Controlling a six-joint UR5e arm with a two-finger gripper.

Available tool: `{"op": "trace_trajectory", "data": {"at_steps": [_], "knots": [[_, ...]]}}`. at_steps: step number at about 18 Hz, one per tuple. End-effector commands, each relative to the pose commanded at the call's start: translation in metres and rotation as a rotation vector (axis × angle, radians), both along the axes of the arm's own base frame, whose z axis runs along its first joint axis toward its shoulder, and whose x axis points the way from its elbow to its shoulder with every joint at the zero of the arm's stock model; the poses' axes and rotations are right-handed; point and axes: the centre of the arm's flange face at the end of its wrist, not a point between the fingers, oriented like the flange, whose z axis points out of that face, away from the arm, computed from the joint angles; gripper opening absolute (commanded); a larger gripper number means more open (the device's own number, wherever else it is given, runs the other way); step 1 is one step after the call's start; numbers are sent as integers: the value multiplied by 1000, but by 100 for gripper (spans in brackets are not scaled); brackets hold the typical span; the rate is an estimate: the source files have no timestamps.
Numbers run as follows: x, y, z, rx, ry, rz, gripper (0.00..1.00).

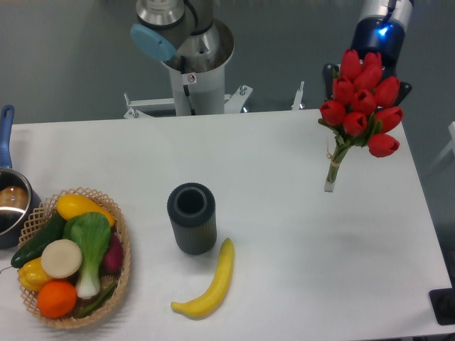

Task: Place the flowers on the table
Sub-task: 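Lift the red tulip bouquet upward with the gripper, stems hanging below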

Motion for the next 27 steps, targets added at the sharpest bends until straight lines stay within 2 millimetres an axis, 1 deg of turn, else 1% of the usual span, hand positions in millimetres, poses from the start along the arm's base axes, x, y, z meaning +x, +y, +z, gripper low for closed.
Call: {"op": "trace_trajectory", "data": {"at_steps": [2,4,5,7,9,13,17,19,20,23,24,26,27], "knots": [[1,-1,-2,-40,12,13,43],[-1,-1,2,-53,14,22,43],[0,-2,1,-64,16,25,43],[0,-2,-3,-123,24,47,43],[3,1,0,-176,40,61,43],[9,11,-8,-303,56,83,43],[23,24,-17,-505,90,124,43],[31,31,-17,-565,112,127,43],[31,32,-18,-584,116,130,38],[33,35,-26,-617,112,128,38],[31,36,-31,-639,111,130,38],[26,43,-40,-672,113,121,38],[24,43,-44,-697,116,125,38]]}}
